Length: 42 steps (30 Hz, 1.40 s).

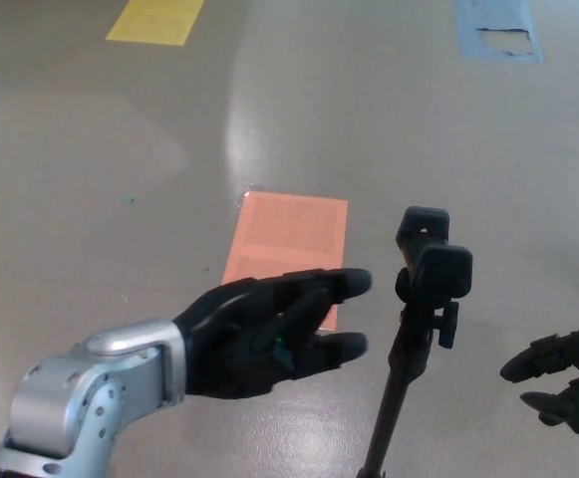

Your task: The robot uses its left hand to grab the top of a phone stand kept on the floor and rotates it anti-clockwise

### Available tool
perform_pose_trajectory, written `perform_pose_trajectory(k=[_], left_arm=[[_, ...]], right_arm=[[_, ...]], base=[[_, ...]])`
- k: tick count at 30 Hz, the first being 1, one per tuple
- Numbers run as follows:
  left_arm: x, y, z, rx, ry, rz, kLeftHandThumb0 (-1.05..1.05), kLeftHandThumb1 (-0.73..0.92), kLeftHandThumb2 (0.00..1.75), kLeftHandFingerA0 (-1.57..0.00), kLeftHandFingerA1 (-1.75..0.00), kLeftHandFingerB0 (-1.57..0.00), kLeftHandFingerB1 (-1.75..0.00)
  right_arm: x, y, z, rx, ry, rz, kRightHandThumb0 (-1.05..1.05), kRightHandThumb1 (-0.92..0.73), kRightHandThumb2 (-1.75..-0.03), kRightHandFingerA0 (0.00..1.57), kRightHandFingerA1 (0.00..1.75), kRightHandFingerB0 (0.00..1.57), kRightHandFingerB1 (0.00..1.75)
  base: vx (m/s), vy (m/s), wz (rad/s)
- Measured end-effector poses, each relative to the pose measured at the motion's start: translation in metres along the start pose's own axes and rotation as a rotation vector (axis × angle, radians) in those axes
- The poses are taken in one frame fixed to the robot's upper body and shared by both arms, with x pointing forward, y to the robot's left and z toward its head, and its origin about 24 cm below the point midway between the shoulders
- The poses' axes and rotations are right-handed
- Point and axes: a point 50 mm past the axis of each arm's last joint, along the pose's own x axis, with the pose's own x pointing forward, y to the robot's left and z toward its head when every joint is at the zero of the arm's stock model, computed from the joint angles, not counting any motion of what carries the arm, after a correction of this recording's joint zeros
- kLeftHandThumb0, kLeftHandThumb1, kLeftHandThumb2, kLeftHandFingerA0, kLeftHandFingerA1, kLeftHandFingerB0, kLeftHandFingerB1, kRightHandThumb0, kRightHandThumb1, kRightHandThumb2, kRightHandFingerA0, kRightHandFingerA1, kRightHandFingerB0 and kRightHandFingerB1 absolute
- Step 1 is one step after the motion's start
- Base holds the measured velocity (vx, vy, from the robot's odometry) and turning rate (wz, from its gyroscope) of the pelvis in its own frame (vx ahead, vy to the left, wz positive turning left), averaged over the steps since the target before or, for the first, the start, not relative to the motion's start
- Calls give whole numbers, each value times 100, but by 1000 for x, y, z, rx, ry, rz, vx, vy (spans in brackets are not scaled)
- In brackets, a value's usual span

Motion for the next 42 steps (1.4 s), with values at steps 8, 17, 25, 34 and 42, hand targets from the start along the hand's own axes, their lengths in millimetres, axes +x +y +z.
perform_pose_trajectory(k=[8, 17, 25, 34, 42], left_arm=[[-25, 41, -16, -38, 2, 180, -4, 60, 58, -17, -35, -9, -28], [-38, 69, -32, -39, 5, 383, 12, 47, 99, -18, -52, -20, -51], [-53, 93, -53, -25, 73, 551, 3, 39, 87, -5, -45, -9, -46], [-76, 118, -86, 82, 303, 740, -15, 56, 67, -7, -35, -6, -19], [-101, 133, -123, 233, 607, 851, -18, 59, 59, -60, -76, -10, -22]], right_arm=[[0, 0, 0, 1, 6, -4, -47, -75, -63, 51, 40, 37, 34], [0, 0, 0, 0, 5, -3, -53, -64, -87, 48, 52, 34, 47], [1, 1, 0, 0, 4, -2, -47, -76, -63, 54, 40, 39, 35], [1, 2, 1, 1, 2, 0, -53, -63, -87, 46, 52, 35, 47], [3, 5, 2, 3, -2, 7, -49, -75, -64, 52, 40, 36, 35]], base=[[0, 0, 0], [0, 0, 0], [0, 0, 0], [0, 0, 0], [0, 0, 0]])
